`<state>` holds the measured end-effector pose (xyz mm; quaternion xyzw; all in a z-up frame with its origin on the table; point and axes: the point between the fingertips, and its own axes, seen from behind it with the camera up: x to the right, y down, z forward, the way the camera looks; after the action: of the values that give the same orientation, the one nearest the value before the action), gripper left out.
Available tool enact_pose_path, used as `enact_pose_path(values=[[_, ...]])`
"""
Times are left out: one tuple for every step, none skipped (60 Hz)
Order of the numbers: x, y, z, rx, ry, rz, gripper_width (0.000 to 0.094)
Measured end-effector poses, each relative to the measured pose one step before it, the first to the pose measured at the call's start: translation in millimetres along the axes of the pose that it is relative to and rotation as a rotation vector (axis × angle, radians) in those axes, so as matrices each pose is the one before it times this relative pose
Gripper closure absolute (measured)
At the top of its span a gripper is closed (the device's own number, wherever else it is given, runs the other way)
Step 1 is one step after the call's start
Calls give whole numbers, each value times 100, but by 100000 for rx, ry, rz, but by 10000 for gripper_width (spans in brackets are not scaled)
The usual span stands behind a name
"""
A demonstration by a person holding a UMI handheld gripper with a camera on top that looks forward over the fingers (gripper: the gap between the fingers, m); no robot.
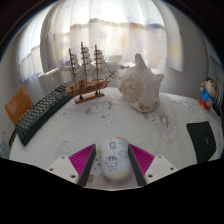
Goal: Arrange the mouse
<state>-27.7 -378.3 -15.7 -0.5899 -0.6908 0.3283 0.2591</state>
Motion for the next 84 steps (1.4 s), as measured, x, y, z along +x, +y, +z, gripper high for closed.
enact_pose_path(values=[[219,9,56,51,817,-704,287],[226,-1,30,74,819,-726,331],[167,27,24,13,690,-787,372],[56,-49,22,286,244,-554,386],[-50,39,6,39,-129,-470,393],[-37,6,-12,-30,-116,-607,403],[-68,-1,2,-27,-187,-821,422],[-39,-22,-19,-115,-147,-1062,445],[71,-72,-15,-64,145,-935,459],[65,-49,-11,-171,98,-460,472],[65,-126,-107,-320,-298,413,475],[46,-169,-83,-17,-105,823,486],[94,-228,-121,92,-22,1129,494],[168,-292,-151,143,237,1026,499],[209,-352,-189,102,334,707,506],[199,-436,-214,304,230,553,508],[241,-491,-266,351,167,652,508],[281,-554,-299,340,238,914,514],[374,-569,-435,516,192,897,532],[407,-745,-428,695,332,1624,535],[397,-832,-467,875,187,1454,538],[381,-903,-489,904,-60,1208,543],[379,-925,-501,909,-264,957,546],[484,-998,-512,1053,-264,897,546],[586,-1048,-524,1161,-64,865,546],[684,-1120,-539,1270,180,902,546],[787,-1100,-521,1315,436,869,547],[849,-1103,-542,1083,654,565,546],[986,-1040,-424,1263,603,41,547],[1009,-1050,-406,1203,688,-281,547],[1161,-1055,-391,1499,828,-97,547],[1267,-1066,-346,1715,1062,422,546],[1295,-975,-289,1771,1084,646,547],[1244,-908,-209,1065,994,474,545],[1416,-620,-1,1032,1057,-27,547],[1539,-533,-58,783,1450,-15,547],[1594,-450,31,702,1714,108,548],[1618,-342,126,727,1825,159,548],[1587,-277,214,813,1763,38,547],[1462,-163,184,699,1381,-135,547],[1418,38,437,485,1265,-254,547],[1415,208,571,-192,1076,-288,548],[1340,469,520,-489,1135,-191,548],[1318,605,577,-800,1173,192,547],[1266,659,585,-988,1162,501,549],[1094,731,579,-1056,765,645,548],[905,765,584,-1139,141,484,547],[788,780,580,-955,-264,282,548],[741,957,543,-136,463,-246,548],[1019,766,561,-1764,-221,-497,548],[809,1028,564,-1611,344,-767,548],[713,1102,542,-1882,426,-747,549],[645,1106,506,-1898,388,-608,549],[557,1057,450,-1804,347,-182,549],[491,958,405,-1565,294,384,549],[436,895,367,-1398,207,708,547],[367,807,323,-1220,203,640,548],[365,720,260,-998,328,413,548],[238,787,423,-67,1110,250,548],[433,587,217,-1096,313,321,545],[377,526,219,-764,675,267,540],[307,477,192,-743,581,283,532],[246,470,125,-746,392,363,525],[161,436,129,-736,191,560,519],[24,418,125,-820,-298,655,504],[-147,484,118,-986,-542,510,490],[-191,528,6,-1431,-820,537,479],[-56,496,38,-1818,-1066,348,455],[69,-295,-161,590,-248,-160,437],[-89,-97,-14,735,-546,-275,423],[-24,48,-114,-349,-398,-202,396],[60,43,-159,-658,180,-129,342],[62,-52,-255,-447,321,-103,264],[43,-202,-341,52,402,-254,180],[-170,-329,-398,453,396,-237,89],[90,-428,-635,965,605,-338,73],[33,-386,-591,808,631,-361,91],[-25,-380,-688,761,699,-127,96],[-65,-365,-533,450,714,23,90],[-236,-239,-1018,-7,357,-17,86],[-334,-274,-696,-173,37,146,85],[-453,-199,-978,-371,-349,3,89],[-512,-183,-1073,-463,-537,-44,90],[-516,-178,-1111,-380,-561,-36,89]])
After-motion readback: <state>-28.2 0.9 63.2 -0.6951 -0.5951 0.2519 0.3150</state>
